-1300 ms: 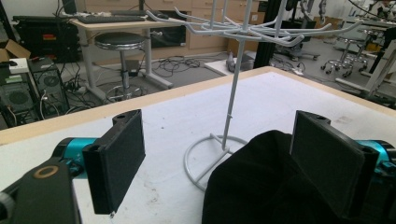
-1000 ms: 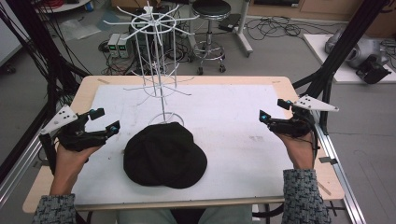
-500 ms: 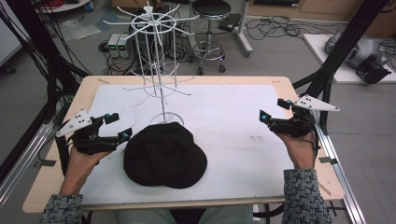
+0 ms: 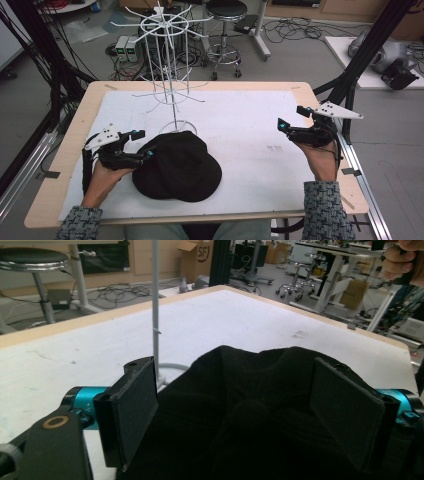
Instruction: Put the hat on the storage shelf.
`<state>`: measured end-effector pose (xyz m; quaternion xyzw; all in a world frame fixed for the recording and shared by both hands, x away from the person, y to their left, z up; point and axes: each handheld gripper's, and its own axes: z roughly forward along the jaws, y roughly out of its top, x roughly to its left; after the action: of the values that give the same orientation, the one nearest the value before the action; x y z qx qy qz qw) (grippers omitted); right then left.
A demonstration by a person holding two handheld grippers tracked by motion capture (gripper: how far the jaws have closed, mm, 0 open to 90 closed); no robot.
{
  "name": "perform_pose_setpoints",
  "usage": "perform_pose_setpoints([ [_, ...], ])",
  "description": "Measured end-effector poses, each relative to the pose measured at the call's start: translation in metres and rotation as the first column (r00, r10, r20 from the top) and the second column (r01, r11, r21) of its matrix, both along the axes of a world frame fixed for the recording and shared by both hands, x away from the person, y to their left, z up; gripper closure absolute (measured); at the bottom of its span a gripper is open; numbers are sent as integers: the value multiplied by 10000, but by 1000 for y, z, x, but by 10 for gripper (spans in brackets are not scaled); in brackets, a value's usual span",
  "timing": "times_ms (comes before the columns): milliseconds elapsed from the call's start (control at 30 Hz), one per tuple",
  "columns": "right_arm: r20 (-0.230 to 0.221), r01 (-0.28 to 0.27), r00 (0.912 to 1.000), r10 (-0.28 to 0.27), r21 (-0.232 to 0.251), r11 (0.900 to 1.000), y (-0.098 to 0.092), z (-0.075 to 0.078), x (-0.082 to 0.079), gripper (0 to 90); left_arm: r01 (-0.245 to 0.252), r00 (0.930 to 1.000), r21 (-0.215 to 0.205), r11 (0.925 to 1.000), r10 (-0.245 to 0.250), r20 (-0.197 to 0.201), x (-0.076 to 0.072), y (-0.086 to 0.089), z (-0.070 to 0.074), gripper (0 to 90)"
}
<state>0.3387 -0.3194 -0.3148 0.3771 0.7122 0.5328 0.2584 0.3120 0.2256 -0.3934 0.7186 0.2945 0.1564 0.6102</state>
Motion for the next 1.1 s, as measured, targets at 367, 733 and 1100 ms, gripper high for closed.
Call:
perform_pose_setpoints([
  [367,-62,-83,9999,83,-121,9999,3,-1,-1,118,390,9985,214,9990,-381,-401,9,-13,-14,225],
  [733,-47,75,10000,-76,-105,9999,-2,0,-7,118,1213,9889,553,9911,-1158,-931,13,-14,-20,490],
  [1100,27,133,9999,-133,-18,9999,-6,2,-11,118,1788,9817,683,9815,-1733,-788,10,-11,-9,696],
])
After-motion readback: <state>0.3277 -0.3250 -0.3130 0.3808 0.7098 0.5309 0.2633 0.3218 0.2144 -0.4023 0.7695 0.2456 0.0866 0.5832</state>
